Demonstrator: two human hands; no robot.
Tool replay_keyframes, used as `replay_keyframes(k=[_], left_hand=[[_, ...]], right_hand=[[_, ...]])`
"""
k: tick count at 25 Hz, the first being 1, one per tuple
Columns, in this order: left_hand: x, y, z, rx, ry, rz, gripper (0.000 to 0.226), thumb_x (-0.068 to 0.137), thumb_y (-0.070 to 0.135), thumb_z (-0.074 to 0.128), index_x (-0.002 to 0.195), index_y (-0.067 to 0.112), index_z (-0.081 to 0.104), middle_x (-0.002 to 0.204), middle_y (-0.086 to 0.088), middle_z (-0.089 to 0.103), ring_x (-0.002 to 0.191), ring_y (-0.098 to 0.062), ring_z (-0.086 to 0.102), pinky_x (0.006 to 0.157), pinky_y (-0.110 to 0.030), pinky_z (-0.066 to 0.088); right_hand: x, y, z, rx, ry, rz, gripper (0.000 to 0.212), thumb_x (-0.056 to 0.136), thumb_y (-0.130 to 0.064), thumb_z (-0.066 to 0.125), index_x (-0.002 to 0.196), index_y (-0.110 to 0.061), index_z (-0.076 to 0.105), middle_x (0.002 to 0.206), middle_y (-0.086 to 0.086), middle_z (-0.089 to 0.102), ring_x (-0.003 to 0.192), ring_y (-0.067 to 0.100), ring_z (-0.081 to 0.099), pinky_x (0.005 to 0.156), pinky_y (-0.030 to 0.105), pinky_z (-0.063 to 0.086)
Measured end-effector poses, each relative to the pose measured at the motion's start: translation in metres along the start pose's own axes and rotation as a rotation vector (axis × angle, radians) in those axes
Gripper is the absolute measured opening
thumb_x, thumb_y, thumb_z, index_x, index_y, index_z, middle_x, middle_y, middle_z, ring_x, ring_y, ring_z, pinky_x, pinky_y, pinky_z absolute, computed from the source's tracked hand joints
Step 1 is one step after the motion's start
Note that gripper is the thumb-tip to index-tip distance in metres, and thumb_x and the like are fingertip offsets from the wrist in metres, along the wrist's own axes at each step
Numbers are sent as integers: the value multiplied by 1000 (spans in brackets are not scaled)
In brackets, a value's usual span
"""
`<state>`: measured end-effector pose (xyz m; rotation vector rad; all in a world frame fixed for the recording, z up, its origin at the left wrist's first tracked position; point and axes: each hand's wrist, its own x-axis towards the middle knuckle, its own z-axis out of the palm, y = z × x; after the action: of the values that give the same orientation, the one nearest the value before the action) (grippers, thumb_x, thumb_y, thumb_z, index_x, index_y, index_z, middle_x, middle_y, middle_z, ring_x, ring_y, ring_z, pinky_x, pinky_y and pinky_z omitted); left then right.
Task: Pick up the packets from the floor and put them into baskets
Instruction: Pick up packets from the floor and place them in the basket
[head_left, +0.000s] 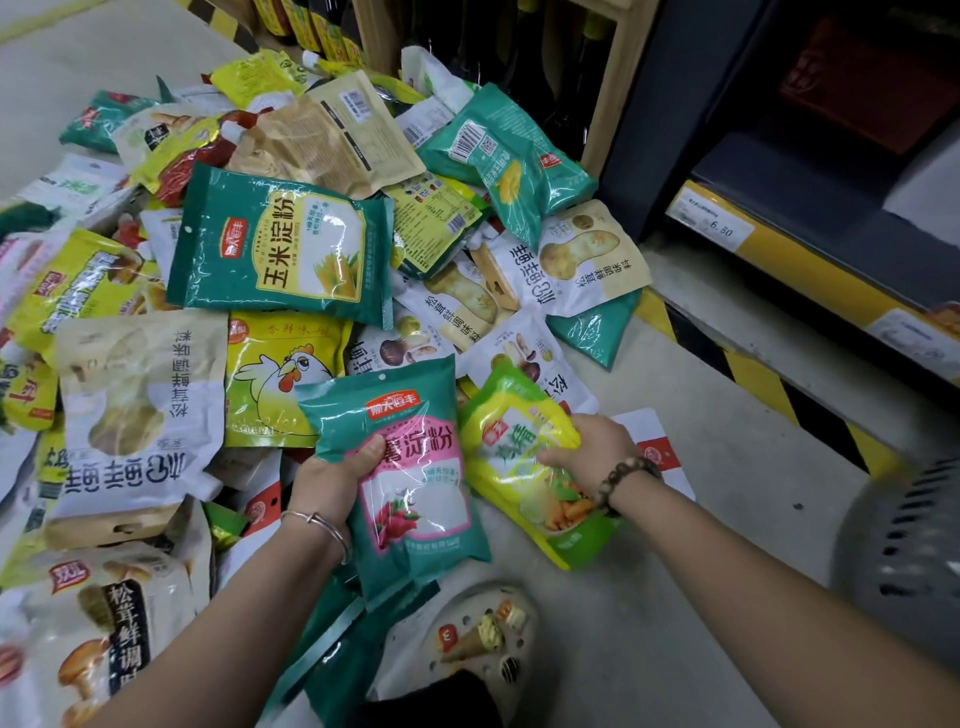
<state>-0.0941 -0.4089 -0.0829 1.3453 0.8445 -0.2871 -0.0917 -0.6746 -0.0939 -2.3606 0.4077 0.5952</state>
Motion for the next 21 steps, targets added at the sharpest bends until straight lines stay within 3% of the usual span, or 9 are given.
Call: replay_keyframes(k=[3,6,8,11,16,18,21], left_hand=[[-1,9,4,-14,-17,45,4,80,12,69,80,15,67,65,1,72,52,-16,67,60,-30,50],[-4,21,15,-44,-7,79,4,80,14,70,80,14,66,65,0,71,55,-19,66,68,-36,53],[-10,31,23,-52,-2,84,6,80,16,72,80,14,66,66,-2,71,57,-21,66,72,-39,53],[-24,55,37,-65,-22,139,8,78,15,73,77,14,65,58,2,70,50,-16,65,66,-35,53],[-62,110,66,-93,-123,246,8,78,16,72,79,14,64,59,5,70,52,-14,66,57,-27,52],[-83,129,78,-95,-149,309,8,79,14,72,78,13,64,58,6,70,50,-11,65,55,-24,52],[-116,158,94,-87,-202,377,8,78,15,74,77,13,65,61,5,70,55,-14,66,68,-31,53]], right_hand=[[-8,-1,-14,412,206,56,15,74,-23,77,84,-14,69,87,8,71,81,22,65,72,31,51],[-20,-9,-29,664,346,109,9,74,-18,77,72,-19,68,81,8,71,69,18,64,68,30,52],[-28,-17,-39,688,403,93,13,75,-20,76,68,-22,65,74,0,69,69,16,63,67,28,49],[-42,-28,-60,682,457,60,9,77,-25,74,77,-22,66,78,-1,68,76,19,64,69,29,50],[-70,-52,-114,655,588,-2,11,78,-30,73,79,-22,65,71,-8,63,62,5,57,46,14,39],[-82,-62,-136,658,632,-14,14,78,-32,73,80,-20,66,76,-3,65,67,12,60,54,21,44],[-101,-75,-169,687,707,-40,28,77,-36,73,84,-9,66,86,6,69,78,23,64,70,34,52]])
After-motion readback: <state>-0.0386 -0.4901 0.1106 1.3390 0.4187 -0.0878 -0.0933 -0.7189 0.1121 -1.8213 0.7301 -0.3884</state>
